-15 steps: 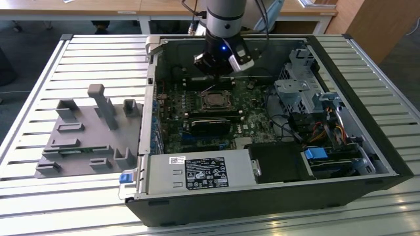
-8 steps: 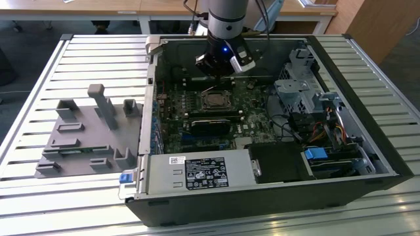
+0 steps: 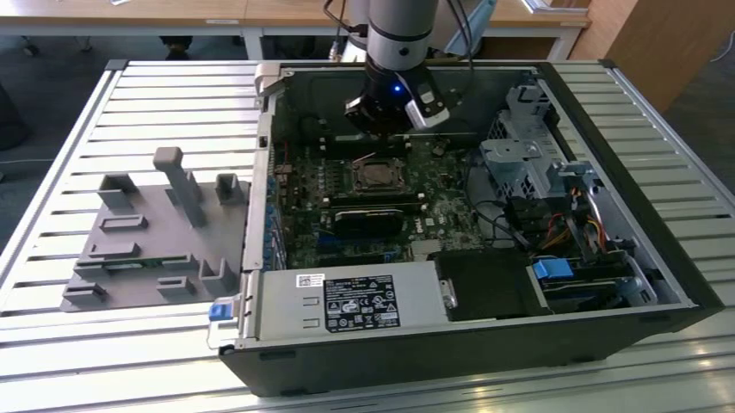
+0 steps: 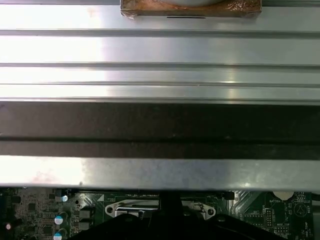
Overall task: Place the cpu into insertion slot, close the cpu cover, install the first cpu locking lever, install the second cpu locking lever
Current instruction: 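Install the first cpu locking lever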
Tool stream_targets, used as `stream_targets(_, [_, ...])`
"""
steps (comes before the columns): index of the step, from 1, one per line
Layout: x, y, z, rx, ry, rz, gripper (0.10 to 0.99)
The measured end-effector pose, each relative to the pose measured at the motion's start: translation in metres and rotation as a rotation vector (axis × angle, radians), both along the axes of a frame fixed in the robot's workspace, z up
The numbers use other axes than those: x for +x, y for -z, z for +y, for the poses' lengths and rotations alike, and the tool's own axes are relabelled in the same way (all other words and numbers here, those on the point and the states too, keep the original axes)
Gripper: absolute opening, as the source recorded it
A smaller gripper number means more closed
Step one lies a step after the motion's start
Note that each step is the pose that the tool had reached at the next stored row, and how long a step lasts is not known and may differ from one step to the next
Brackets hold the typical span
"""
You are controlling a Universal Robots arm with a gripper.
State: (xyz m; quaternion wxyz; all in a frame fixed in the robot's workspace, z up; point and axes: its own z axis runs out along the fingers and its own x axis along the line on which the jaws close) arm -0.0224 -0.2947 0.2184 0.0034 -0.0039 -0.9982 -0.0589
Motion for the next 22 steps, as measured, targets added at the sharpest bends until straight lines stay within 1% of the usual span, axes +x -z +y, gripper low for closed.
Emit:
stream_targets(9, [0.0046, 0.0053, 0.0001, 0.000, 0.000, 0.0000, 0.114])
stream_targets(22, [0.0068, 0.0153, 0.0005, 0.000, 0.000, 0.0001, 0.114])
